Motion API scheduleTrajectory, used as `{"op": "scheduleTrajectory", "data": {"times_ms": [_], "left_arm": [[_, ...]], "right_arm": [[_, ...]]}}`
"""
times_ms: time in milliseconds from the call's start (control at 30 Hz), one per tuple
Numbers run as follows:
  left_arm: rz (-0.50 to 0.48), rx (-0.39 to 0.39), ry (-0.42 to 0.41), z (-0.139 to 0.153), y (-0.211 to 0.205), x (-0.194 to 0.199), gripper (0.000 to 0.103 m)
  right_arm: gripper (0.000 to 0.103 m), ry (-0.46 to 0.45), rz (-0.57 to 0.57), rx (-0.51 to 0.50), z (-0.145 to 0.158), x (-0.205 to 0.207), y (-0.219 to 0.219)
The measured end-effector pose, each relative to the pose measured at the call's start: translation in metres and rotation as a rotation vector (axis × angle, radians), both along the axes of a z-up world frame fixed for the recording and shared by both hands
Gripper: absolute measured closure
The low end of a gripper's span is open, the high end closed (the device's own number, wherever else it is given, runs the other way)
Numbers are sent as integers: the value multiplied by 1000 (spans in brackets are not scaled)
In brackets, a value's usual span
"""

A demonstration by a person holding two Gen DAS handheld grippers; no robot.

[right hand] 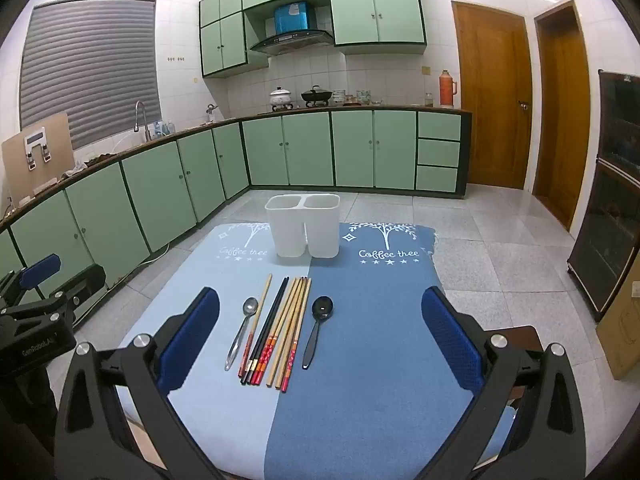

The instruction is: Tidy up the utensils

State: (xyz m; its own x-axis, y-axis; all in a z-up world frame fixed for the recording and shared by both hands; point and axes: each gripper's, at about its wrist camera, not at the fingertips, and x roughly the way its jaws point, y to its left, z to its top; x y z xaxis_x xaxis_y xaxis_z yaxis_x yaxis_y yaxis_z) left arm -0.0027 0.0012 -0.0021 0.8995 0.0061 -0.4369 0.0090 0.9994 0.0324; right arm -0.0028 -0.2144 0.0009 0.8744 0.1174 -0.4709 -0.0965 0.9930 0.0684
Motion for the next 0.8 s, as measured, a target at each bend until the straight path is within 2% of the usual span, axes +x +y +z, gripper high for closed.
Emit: {"op": "scheduleTrajectory", "data": {"times_ms": [800], "left_arm": [[-1,4,-3,3,-1,2,6]], "right_arm": [[5,1,-1,2,-1,0,0]]}}
